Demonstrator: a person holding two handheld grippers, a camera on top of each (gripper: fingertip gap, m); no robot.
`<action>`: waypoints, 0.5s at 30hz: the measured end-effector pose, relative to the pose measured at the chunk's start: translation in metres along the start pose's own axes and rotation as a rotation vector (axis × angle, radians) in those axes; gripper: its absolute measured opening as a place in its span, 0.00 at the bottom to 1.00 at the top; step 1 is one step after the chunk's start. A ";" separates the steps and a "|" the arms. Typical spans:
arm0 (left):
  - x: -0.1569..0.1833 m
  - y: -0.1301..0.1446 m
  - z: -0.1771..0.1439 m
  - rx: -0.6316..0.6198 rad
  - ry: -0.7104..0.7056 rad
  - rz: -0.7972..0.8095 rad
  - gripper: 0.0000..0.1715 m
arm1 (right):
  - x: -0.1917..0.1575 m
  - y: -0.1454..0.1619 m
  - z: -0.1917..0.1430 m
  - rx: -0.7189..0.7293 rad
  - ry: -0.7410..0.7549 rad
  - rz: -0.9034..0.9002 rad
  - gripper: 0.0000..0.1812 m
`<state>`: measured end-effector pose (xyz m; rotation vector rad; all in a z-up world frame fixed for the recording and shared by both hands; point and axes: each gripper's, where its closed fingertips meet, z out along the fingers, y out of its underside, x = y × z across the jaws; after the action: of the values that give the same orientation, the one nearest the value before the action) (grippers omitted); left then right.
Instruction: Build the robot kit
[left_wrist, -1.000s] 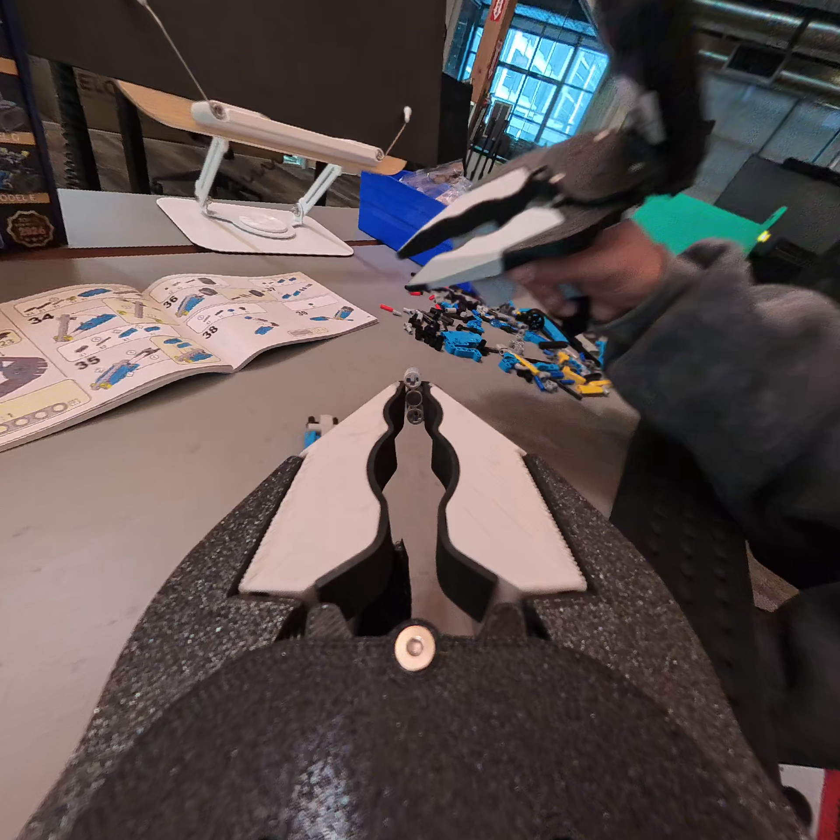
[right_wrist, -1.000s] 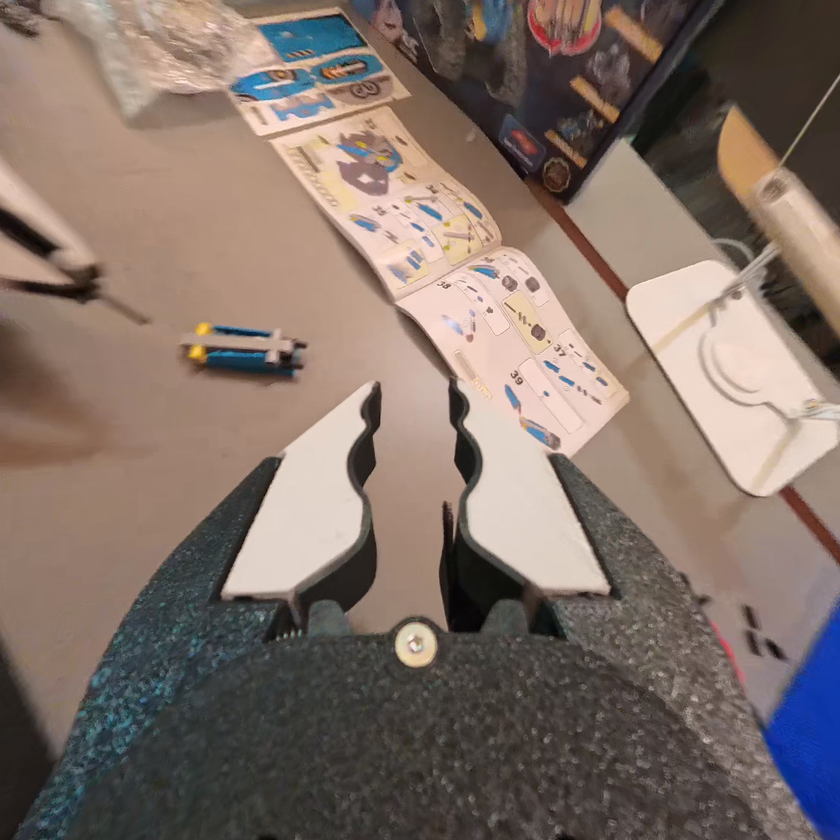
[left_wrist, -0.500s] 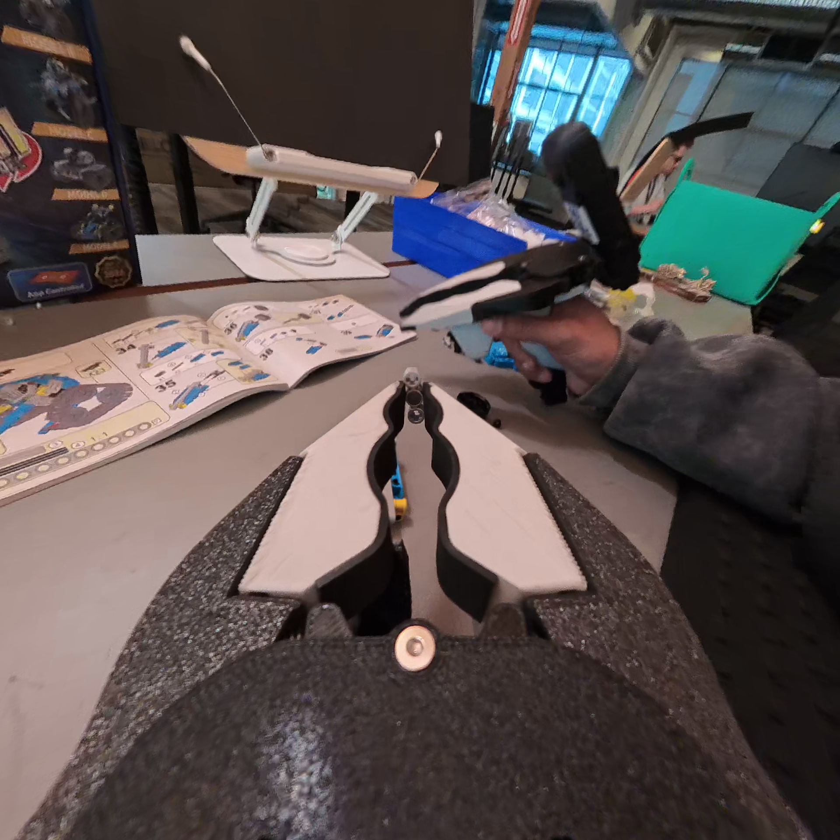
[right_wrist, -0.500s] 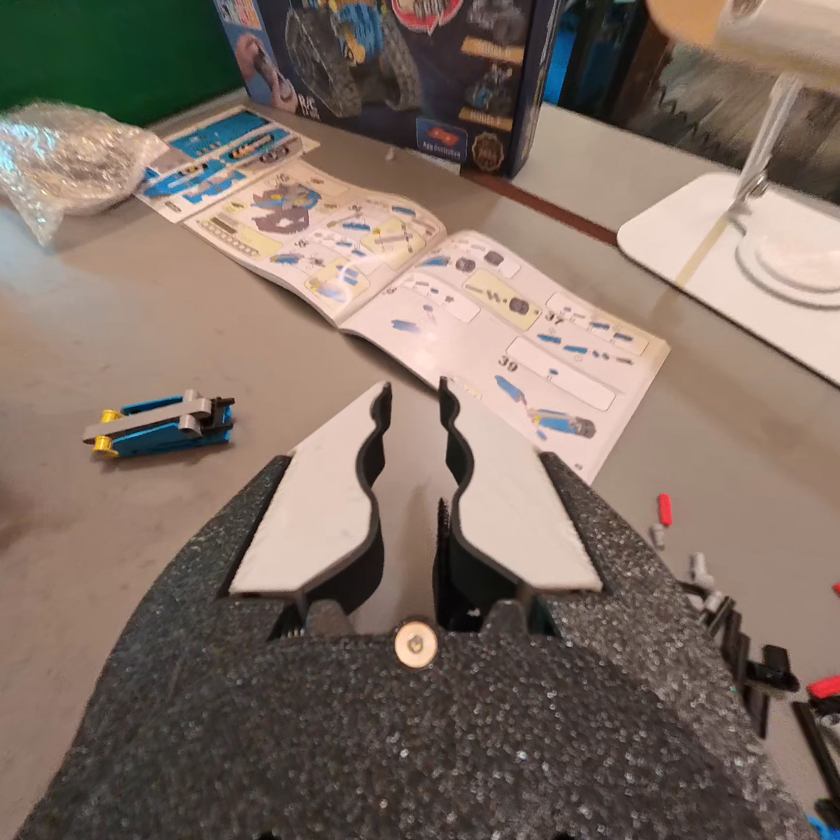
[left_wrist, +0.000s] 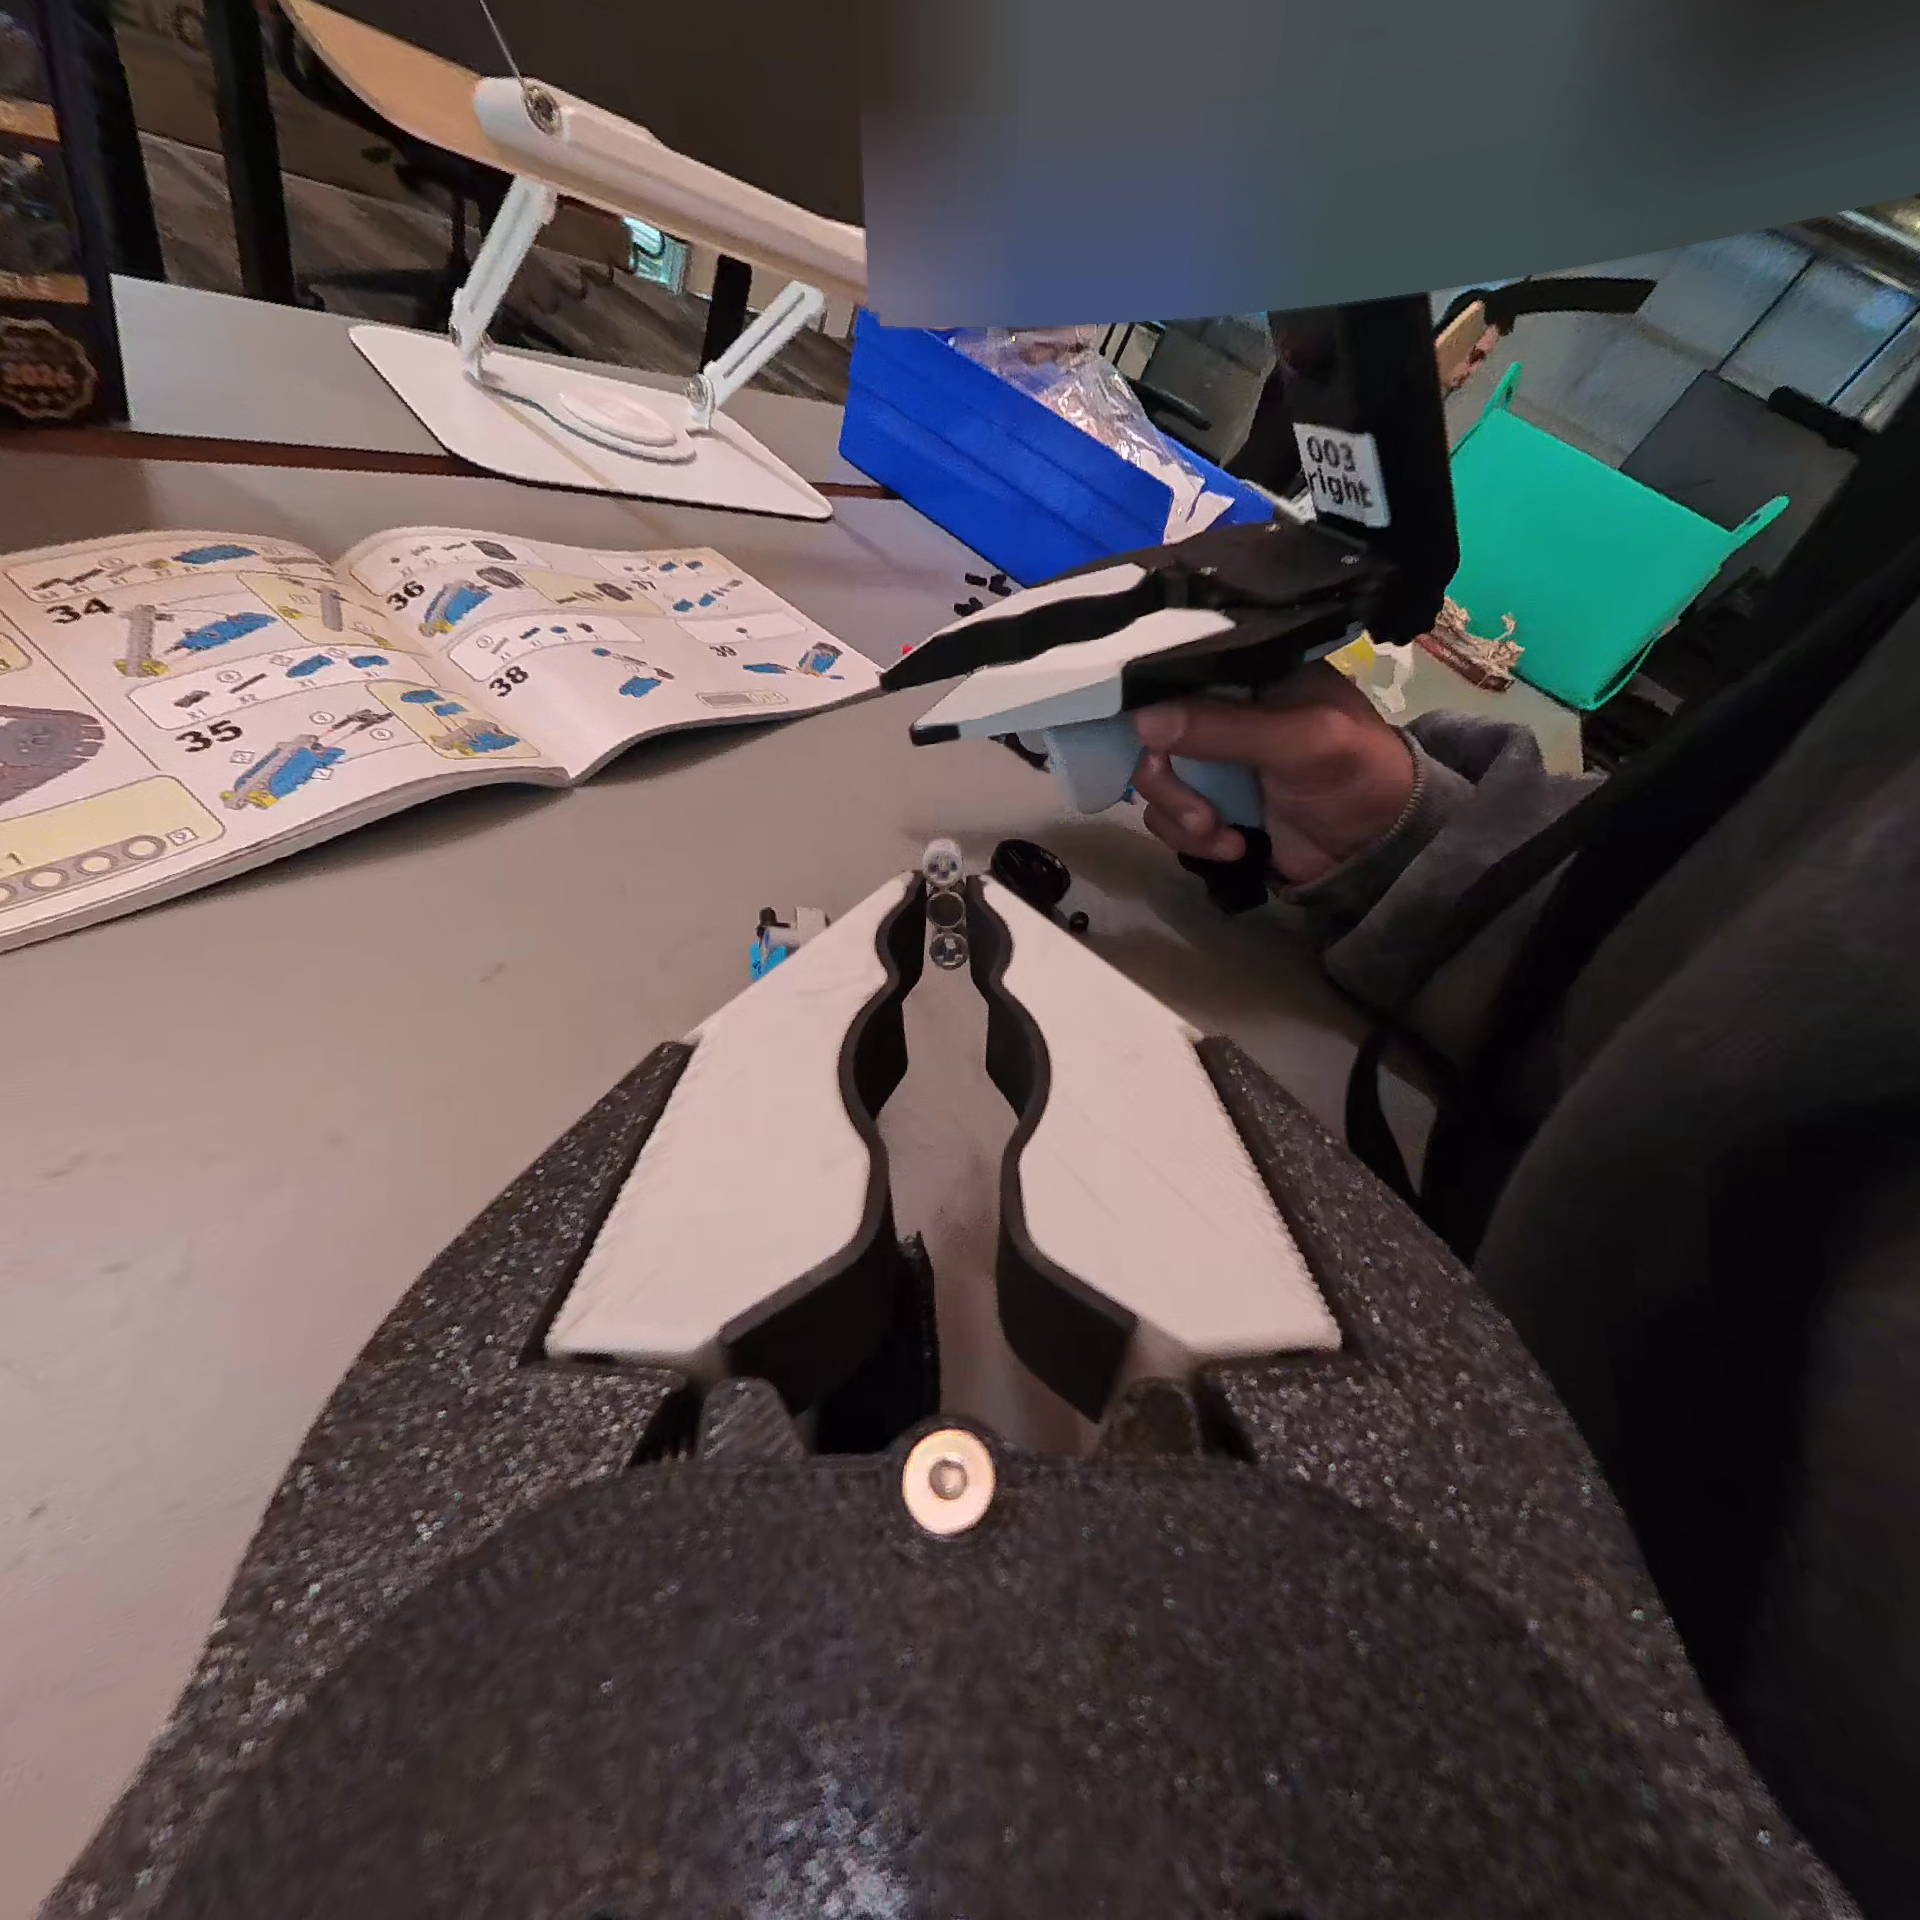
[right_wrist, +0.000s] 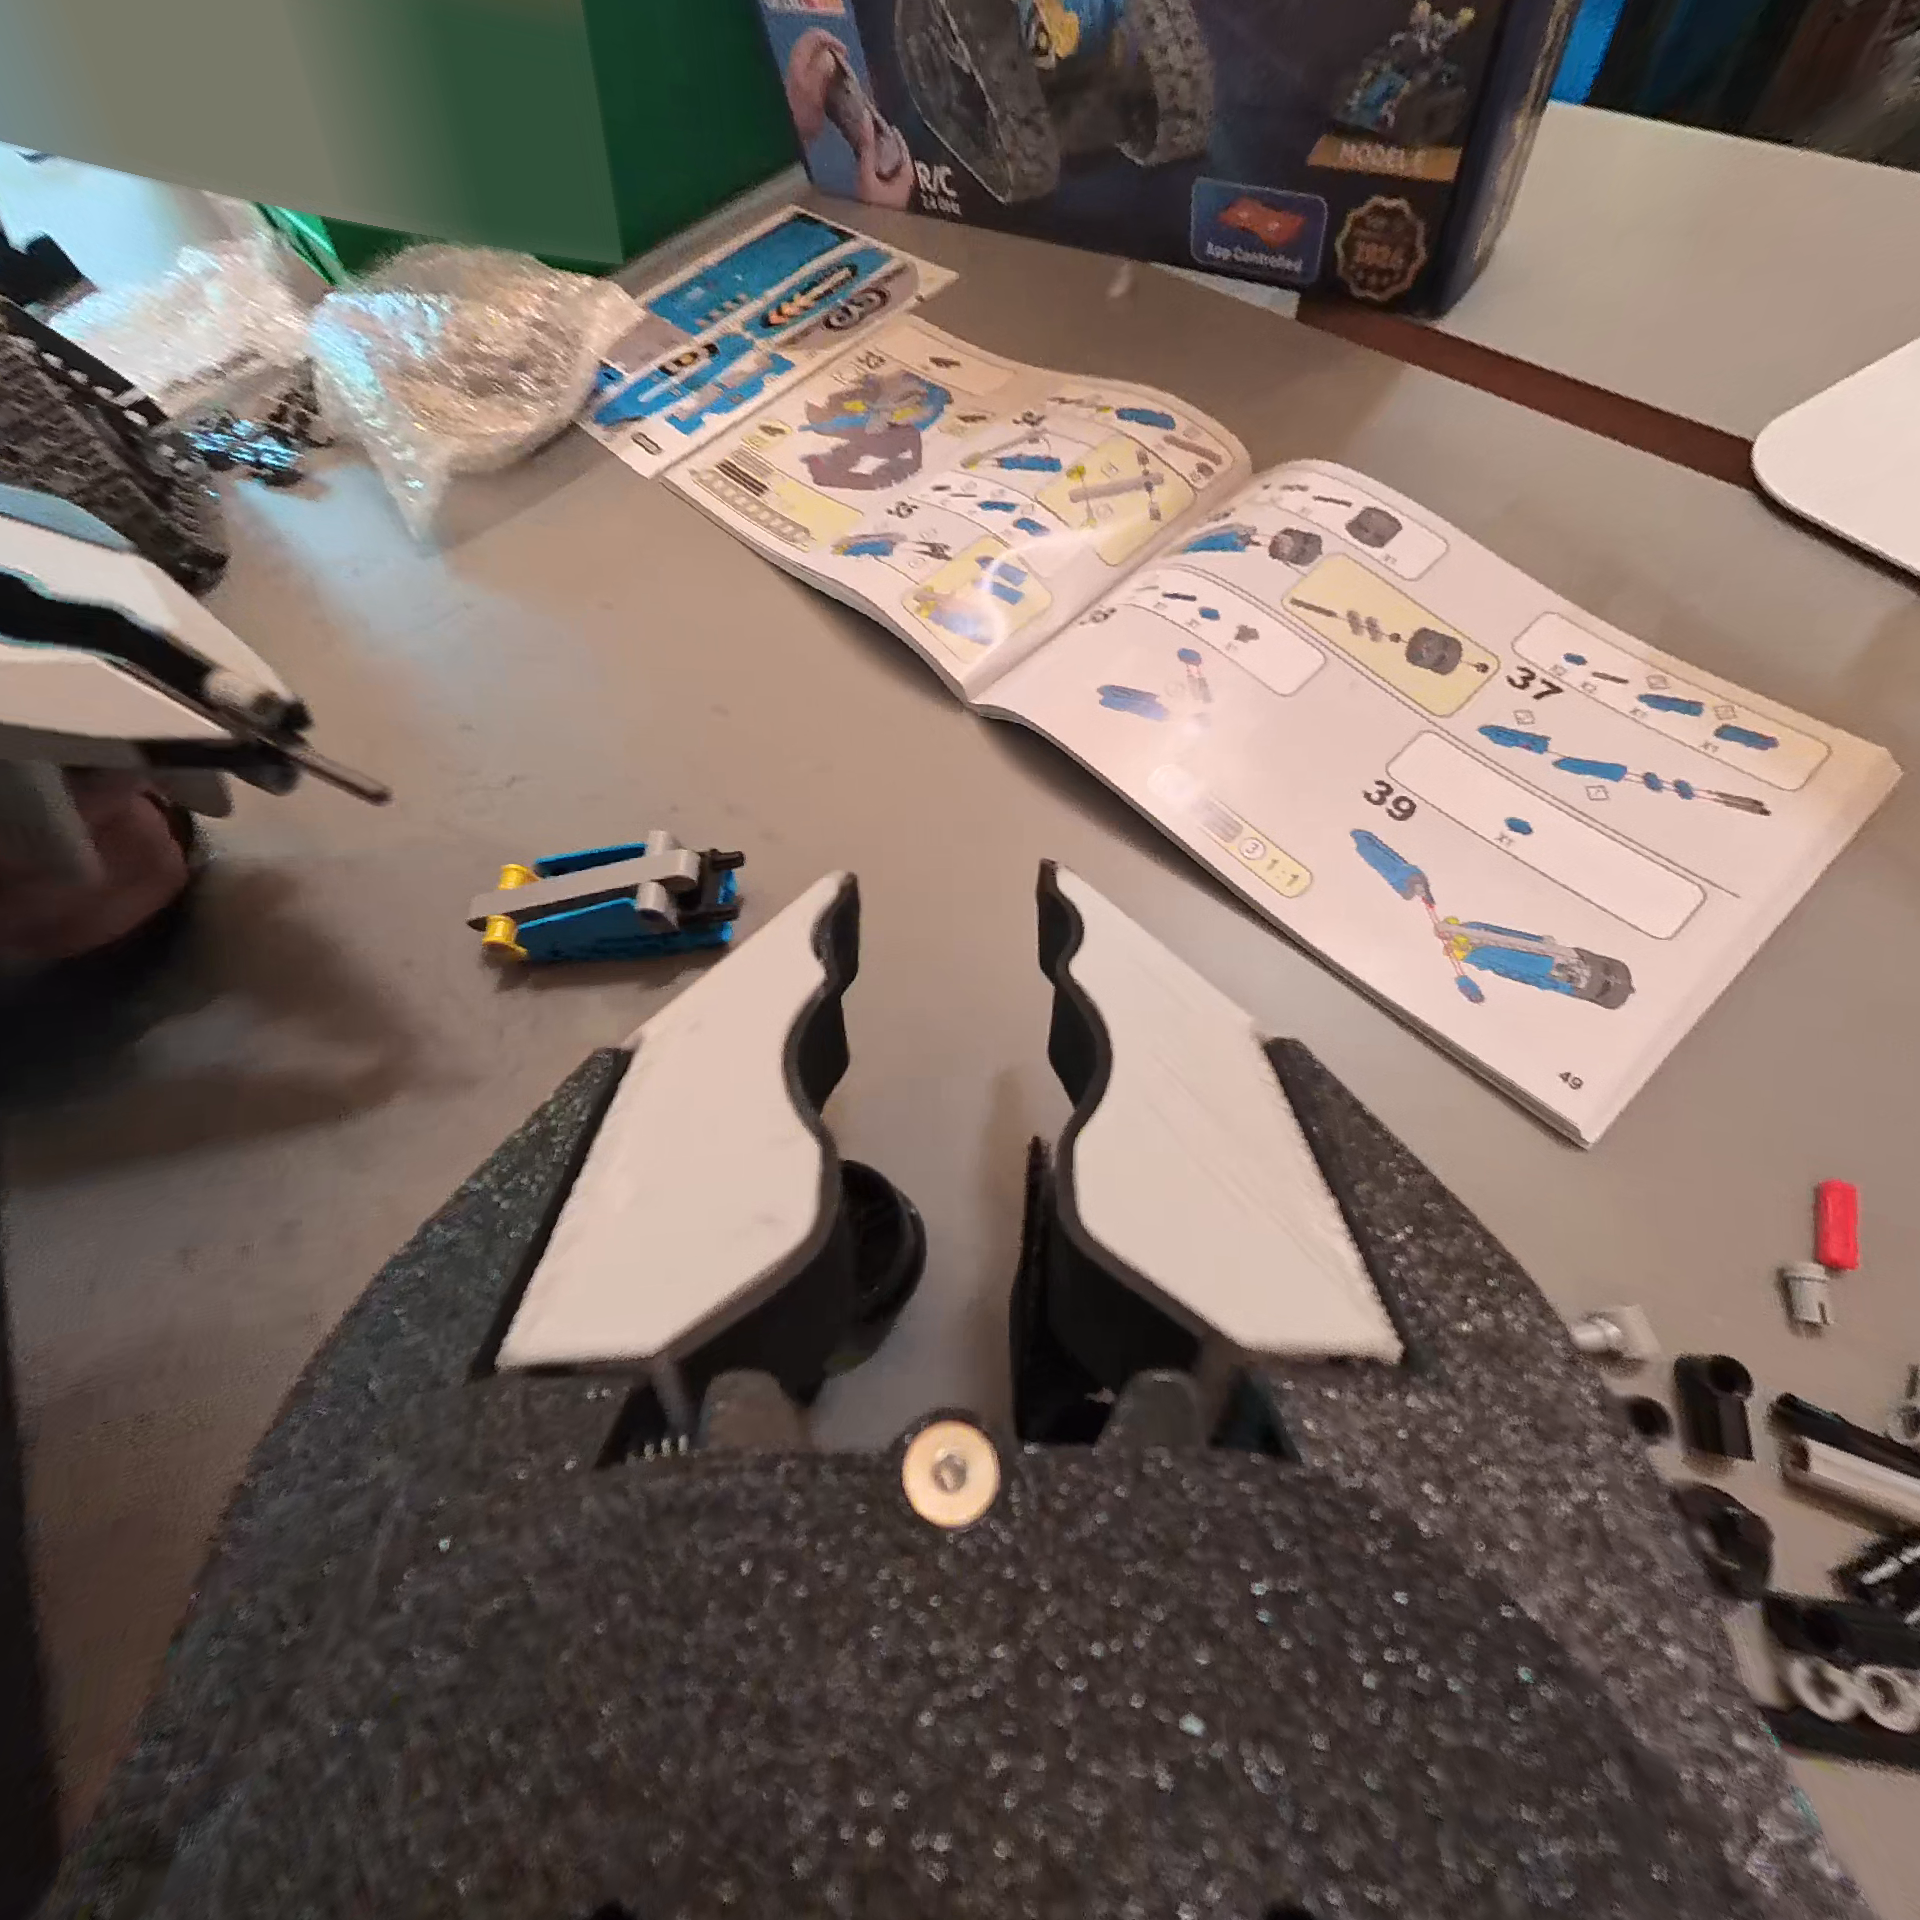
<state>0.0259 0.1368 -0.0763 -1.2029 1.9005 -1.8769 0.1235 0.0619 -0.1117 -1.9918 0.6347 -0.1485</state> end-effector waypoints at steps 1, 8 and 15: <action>0.001 0.001 0.001 -0.007 -0.002 0.007 0.04 | -0.002 -0.001 -0.001 0.008 -0.017 0.010 0.20; 0.002 0.003 0.001 -0.018 -0.009 0.026 0.04 | -0.001 0.002 0.000 -0.011 -0.012 0.028 0.22; 0.002 0.004 0.002 -0.025 -0.008 0.025 0.04 | 0.000 0.003 0.001 -0.018 0.000 0.021 0.21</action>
<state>0.0242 0.1336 -0.0794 -1.1865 1.9314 -1.8383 0.1223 0.0616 -0.1149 -2.0018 0.6586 -0.1301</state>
